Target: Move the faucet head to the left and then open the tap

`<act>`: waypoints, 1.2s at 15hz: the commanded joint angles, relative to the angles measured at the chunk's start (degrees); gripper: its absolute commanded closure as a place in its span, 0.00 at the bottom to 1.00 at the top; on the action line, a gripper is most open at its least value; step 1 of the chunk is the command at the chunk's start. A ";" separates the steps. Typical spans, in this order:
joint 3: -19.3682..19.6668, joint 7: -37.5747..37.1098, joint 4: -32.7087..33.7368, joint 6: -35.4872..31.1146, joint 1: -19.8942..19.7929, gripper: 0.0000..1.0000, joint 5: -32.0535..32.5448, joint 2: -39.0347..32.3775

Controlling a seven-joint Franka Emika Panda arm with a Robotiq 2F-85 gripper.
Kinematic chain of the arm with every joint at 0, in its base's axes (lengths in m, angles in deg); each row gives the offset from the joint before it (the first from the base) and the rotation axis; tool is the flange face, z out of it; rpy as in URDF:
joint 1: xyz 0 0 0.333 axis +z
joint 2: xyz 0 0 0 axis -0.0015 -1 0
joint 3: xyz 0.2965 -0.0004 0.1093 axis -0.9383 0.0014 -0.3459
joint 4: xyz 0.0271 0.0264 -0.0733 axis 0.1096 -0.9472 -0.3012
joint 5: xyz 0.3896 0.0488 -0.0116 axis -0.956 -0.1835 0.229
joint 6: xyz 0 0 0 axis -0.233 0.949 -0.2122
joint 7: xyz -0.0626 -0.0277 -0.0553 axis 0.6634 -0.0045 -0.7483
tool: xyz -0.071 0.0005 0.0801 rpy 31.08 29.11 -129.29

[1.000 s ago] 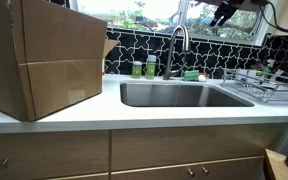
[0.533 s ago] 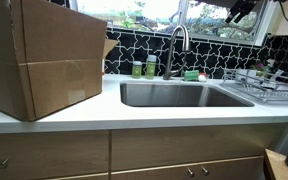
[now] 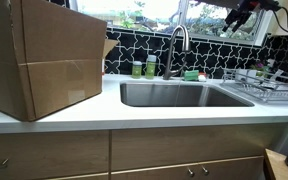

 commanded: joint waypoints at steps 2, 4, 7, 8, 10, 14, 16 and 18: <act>5.27 7.47 14.43 5.13 0.04 0.00 -10.27 -17.85; 4.67 12.13 19.14 4.75 -1.21 0.00 -15.07 -23.60; 1.97 17.06 25.99 5.36 -4.03 0.00 -20.09 -31.18; 1.02 17.82 28.21 5.27 -4.97 0.00 -20.78 -33.43; -0.89 19.02 33.20 6.16 -7.12 0.00 -21.62 -38.03; -1.68 17.26 32.16 3.17 -6.97 0.00 -21.71 -38.56; -3.01 17.26 34.86 3.17 -8.57 0.00 -23.38 -41.32; -3.37 17.26 36.05 3.17 -9.13 0.00 -23.82 -42.35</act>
